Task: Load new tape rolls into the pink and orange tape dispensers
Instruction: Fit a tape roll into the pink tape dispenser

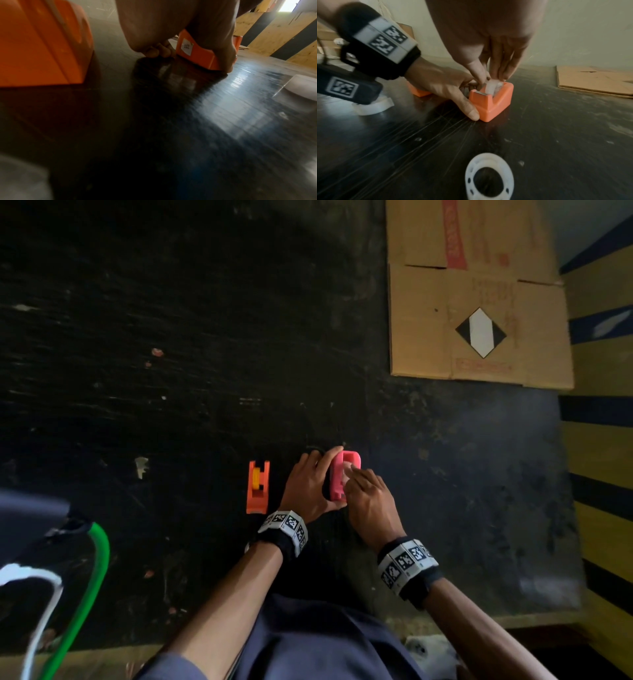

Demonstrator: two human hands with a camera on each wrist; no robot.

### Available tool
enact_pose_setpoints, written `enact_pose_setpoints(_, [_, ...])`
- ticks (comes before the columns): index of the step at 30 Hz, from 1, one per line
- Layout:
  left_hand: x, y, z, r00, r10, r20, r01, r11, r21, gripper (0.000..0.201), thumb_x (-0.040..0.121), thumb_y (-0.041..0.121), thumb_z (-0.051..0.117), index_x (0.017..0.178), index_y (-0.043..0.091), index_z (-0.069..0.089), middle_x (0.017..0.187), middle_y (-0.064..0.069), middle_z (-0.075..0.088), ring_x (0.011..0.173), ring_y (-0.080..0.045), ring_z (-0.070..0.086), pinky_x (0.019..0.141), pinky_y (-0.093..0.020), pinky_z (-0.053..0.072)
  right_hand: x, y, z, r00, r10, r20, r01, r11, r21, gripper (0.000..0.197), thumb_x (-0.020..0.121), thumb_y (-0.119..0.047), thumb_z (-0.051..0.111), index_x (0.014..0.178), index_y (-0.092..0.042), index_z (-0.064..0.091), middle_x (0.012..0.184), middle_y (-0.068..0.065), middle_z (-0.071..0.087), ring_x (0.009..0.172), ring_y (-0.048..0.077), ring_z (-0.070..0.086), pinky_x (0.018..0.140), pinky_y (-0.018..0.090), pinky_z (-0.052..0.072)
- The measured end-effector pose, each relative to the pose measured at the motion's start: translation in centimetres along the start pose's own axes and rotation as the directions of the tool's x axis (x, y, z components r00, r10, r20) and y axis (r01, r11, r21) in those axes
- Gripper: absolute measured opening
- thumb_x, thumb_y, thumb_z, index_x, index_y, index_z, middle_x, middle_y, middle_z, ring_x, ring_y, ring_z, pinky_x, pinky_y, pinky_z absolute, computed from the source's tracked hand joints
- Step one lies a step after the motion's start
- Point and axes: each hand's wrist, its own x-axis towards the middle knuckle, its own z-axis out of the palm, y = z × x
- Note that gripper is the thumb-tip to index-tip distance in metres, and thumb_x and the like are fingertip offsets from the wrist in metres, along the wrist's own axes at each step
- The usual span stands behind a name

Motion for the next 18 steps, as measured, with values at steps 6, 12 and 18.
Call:
enact_pose_setpoints(6, [-0.1, -0.1, 0.2, 1.0, 0.0, -0.016, -0.001, 1.0, -0.017, 0.114, 0.053, 0.056, 0.079, 0.151, 0.029, 0.027, 0.128, -0.001, 0.053, 0.113, -0.022, 0.05, 0.098, -0.041, 0.045, -1.0, -0.9, -0.5, 0.998, -0.018, -0.067, 0.017, 1.0, -0.016, 0.02, 0.067, -0.004, 0.084, 0.085, -0.003, 0.075, 0.114, 0.019, 0.074, 0.106, 0.038, 0.07, 0.084, 0.045, 0.058])
enact_pose_setpoints(12, [-0.2, 0.0, 0.0, 1.0, -0.008, -0.007, 0.008, 0.999, -0.051, 0.111, 0.057, 0.056, 0.077, 0.153, 0.032, 0.025, 0.125, -0.001, 0.051, 0.111, -0.023, 0.048, 0.098, -0.041, 0.044, -2.3, -0.8, -0.3, 0.999, -0.006, -0.035, 0.005, 1.0, -0.016, 0.014, 0.073, -0.007, 0.081, 0.087, -0.007, 0.077, 0.112, 0.012, 0.076, 0.111, 0.033, 0.069, 0.089, 0.042, 0.054])
enact_pose_setpoints(18, [0.0, -0.3, -0.3, 0.999, 0.006, 0.042, -0.003, 0.998, -0.064, 0.122, 0.056, 0.053, 0.084, 0.155, 0.038, 0.014, 0.13, -0.003, 0.049, 0.118, -0.028, 0.048, 0.107, -0.047, 0.04, -2.6, -1.1, 0.0, 0.993, 0.017, -0.12, -0.019, 1.0, -0.015, 0.033, 0.086, -0.024, 0.049, 0.086, -0.011, 0.079, 0.111, 0.005, 0.077, 0.109, 0.03, 0.069, 0.088, 0.039, 0.049])
